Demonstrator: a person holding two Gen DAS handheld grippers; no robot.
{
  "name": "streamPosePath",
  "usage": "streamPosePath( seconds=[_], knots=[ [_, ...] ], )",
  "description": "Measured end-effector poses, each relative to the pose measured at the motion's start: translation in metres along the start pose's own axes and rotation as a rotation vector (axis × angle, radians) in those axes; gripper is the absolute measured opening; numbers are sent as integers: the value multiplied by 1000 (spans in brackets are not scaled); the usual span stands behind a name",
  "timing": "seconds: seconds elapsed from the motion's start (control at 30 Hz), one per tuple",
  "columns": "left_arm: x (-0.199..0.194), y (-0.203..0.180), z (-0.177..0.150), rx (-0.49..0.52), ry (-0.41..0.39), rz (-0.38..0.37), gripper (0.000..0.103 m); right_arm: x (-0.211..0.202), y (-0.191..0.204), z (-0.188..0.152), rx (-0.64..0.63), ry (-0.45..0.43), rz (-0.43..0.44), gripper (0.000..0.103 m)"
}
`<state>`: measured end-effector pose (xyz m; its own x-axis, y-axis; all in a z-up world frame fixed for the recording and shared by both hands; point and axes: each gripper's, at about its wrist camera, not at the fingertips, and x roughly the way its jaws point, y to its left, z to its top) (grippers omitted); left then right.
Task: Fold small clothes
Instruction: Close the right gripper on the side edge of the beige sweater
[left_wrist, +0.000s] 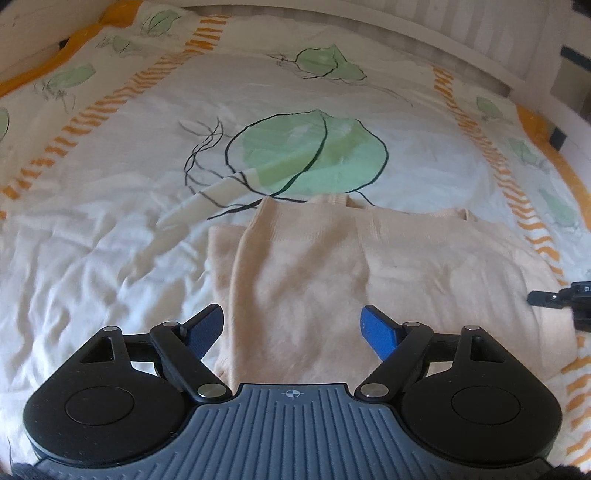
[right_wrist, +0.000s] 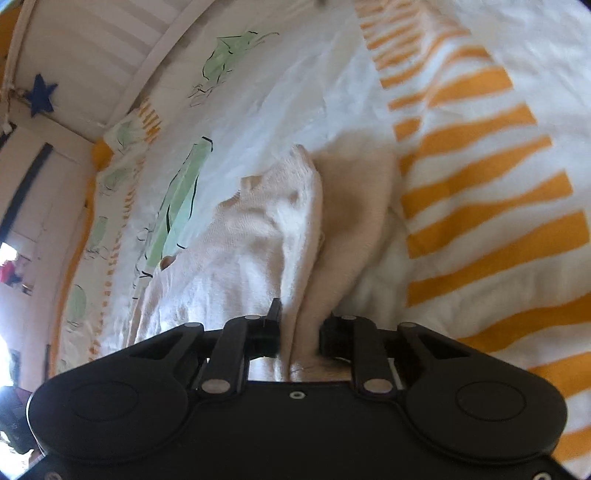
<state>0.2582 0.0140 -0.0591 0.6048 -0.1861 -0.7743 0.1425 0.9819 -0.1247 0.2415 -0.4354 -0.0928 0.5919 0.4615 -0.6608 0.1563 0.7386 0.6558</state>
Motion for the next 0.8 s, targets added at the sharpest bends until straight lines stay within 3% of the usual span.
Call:
streamPosePath(
  seconds=[0.3,0.5,0.8],
  knots=[
    [-9,39,-9,-50,8,-58,81,-4,105,-5,-189,3,-10,27],
    [-17,67,-20,-56,14,-71,81,25,164,-25,-287,40,-4,27],
    [-26,111,-33,-96,19,-48,81,78,215,-66,-312,106,43,26]
  ],
)
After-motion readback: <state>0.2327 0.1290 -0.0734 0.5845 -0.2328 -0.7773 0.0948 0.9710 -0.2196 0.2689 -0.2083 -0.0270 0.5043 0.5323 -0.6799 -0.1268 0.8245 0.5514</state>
